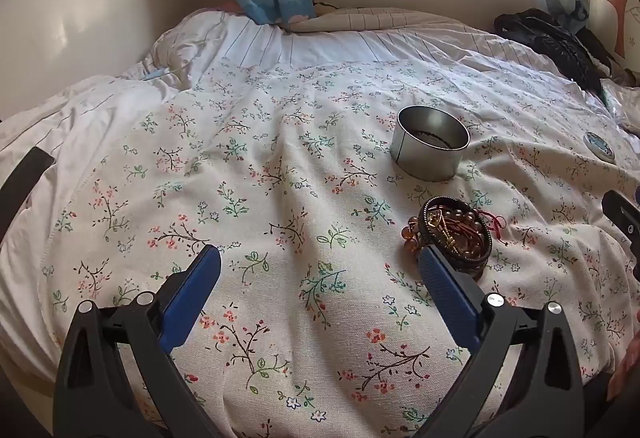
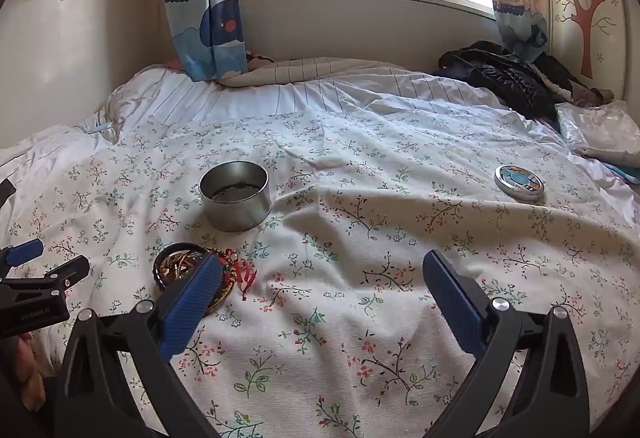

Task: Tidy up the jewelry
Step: 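Move both tools toward the jewelry pile on the dish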

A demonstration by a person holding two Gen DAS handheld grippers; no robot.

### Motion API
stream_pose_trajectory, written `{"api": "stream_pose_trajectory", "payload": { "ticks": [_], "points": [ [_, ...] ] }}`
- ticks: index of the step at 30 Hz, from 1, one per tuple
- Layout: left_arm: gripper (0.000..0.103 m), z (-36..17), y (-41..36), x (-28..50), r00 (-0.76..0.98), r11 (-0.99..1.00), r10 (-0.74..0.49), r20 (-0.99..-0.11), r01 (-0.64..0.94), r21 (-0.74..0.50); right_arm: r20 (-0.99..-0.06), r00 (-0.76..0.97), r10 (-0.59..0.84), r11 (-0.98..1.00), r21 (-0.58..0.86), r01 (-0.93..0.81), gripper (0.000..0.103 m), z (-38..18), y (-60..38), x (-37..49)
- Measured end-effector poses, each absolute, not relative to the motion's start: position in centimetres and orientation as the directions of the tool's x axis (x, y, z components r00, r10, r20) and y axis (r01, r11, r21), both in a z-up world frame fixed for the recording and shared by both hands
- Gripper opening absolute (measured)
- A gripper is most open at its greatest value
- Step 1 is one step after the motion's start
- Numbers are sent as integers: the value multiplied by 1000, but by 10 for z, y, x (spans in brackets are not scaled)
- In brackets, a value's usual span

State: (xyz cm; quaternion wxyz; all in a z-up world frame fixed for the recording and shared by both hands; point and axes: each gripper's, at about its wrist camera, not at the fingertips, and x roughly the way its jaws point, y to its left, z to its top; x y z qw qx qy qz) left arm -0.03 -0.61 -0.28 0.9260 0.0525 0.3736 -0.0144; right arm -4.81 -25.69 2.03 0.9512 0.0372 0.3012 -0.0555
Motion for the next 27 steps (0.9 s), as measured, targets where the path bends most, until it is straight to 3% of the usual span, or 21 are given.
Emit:
{"api": "stream_pose_trajectory", "payload": {
  "ticks": [27],
  "points": [
    [95,-3,-6,0,721,994,12,-693,67,87,-575,814,-85,991,34,128,97,17,-256,-49]
  ]
}}
